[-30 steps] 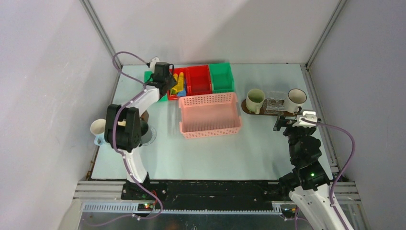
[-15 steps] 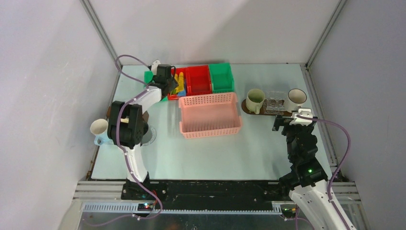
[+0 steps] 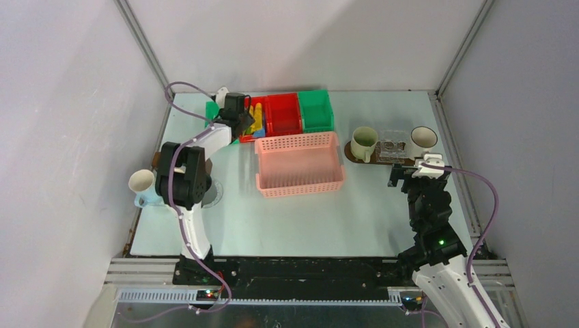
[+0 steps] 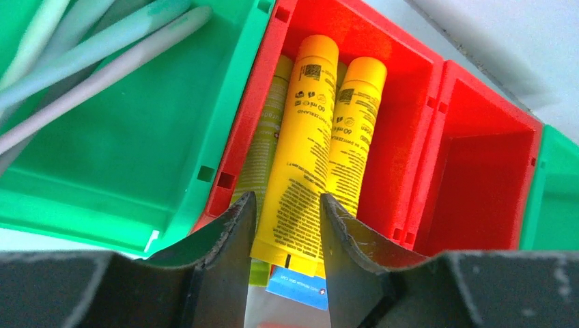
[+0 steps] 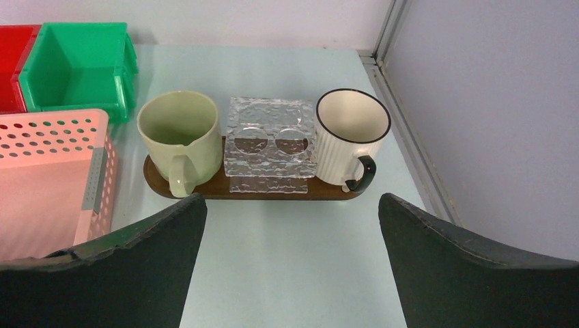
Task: Prepare toiletry sets of a toothbrush and toothpaste on the tray
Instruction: Pick up the toothpaste from the storage box.
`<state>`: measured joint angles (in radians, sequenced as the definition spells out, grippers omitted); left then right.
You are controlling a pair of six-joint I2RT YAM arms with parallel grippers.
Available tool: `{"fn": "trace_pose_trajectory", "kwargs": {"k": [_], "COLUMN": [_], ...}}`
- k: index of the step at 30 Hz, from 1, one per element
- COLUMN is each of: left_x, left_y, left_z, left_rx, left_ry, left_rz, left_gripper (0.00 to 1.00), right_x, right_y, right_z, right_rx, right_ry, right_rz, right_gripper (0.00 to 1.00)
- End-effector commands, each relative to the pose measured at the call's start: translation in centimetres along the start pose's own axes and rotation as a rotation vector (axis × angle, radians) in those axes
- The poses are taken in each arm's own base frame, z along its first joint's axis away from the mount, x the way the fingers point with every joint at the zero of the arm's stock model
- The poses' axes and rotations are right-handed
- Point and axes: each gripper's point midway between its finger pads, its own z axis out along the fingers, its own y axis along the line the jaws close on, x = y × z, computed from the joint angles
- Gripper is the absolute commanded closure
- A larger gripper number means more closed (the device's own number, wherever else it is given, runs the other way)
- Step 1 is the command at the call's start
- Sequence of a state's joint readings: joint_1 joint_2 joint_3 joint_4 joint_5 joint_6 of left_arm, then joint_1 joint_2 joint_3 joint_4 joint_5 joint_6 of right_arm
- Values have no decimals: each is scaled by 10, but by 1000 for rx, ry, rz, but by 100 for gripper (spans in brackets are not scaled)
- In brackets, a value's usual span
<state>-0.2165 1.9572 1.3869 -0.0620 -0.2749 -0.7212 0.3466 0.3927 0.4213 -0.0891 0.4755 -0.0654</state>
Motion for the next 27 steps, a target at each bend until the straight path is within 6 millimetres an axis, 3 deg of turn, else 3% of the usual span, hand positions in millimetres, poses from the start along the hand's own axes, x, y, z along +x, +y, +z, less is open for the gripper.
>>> {"fn": "trace_pose_trajectory", "kwargs": {"k": [1,9,15,22,27], "left_x": [-6,-13,-37,-55,-61], "left_y": [-9,-14,-29,-43,-55], "left_z": [7,3,-21,-55,-93], "left_rx": [29,46,102,174,255], "left_ry": [-18,-36,-79,-93,-56], "left_rz": [-47,-51,-55,-48,-43], "left_gripper": [58,73,99,100,100], "right_x": [-4,-4,-7,-19,-42], "right_y": [-3,-3,-4,1,12], "right_z": [2,2,1,1,0], "right_rx": [18,17,20,-13,-78], "right_ry": [-14,-13,-17,-20,-22], "right_rz": [-12,-13,-10,1,13], "right_gripper": [1,1,1,1,1]}}
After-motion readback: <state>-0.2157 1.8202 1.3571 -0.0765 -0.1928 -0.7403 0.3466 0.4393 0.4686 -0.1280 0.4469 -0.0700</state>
